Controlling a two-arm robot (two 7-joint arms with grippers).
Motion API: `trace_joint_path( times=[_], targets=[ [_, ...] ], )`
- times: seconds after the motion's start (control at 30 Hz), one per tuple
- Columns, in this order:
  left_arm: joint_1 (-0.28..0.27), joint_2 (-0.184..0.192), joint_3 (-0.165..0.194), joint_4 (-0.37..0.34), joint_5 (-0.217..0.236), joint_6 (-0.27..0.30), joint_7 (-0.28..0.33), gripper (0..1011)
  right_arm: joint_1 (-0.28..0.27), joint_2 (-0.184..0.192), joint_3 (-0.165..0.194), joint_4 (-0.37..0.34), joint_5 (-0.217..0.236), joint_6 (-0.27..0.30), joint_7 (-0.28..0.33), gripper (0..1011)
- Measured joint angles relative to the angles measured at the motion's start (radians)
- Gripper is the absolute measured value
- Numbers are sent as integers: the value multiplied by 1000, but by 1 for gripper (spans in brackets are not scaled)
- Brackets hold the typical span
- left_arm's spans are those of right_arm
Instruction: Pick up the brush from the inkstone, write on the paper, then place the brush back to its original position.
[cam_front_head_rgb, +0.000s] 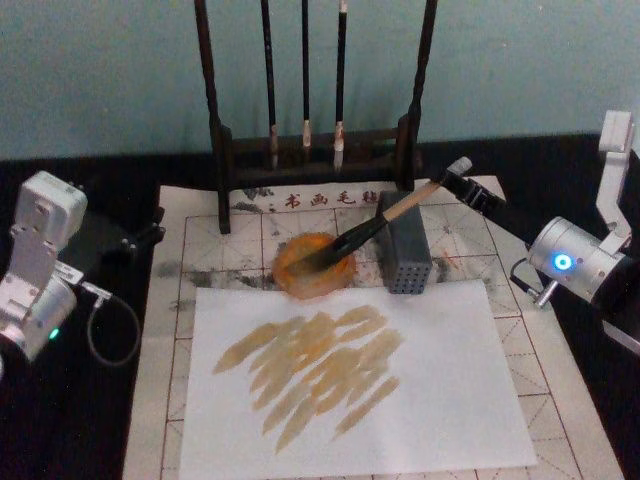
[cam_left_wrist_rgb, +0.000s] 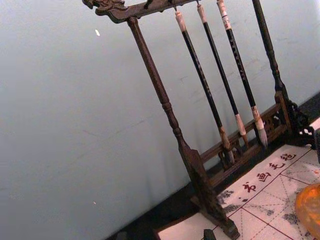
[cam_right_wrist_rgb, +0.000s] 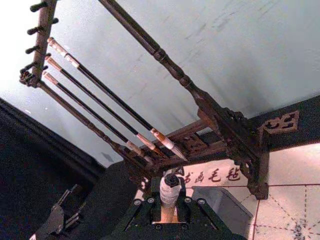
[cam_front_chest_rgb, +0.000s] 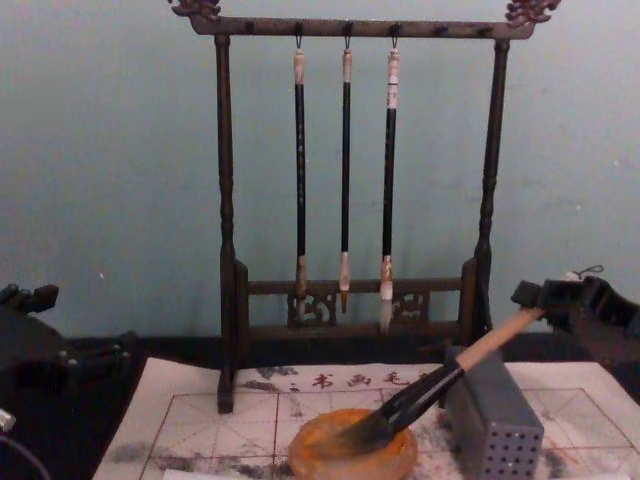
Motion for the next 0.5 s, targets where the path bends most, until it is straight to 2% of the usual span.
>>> trace_joint_path(
  times=[0.5],
  targets=[
    [0,0,0,0,0,0,0,1001,-22,7,11,-22,7,-1,-18,181]
  ],
)
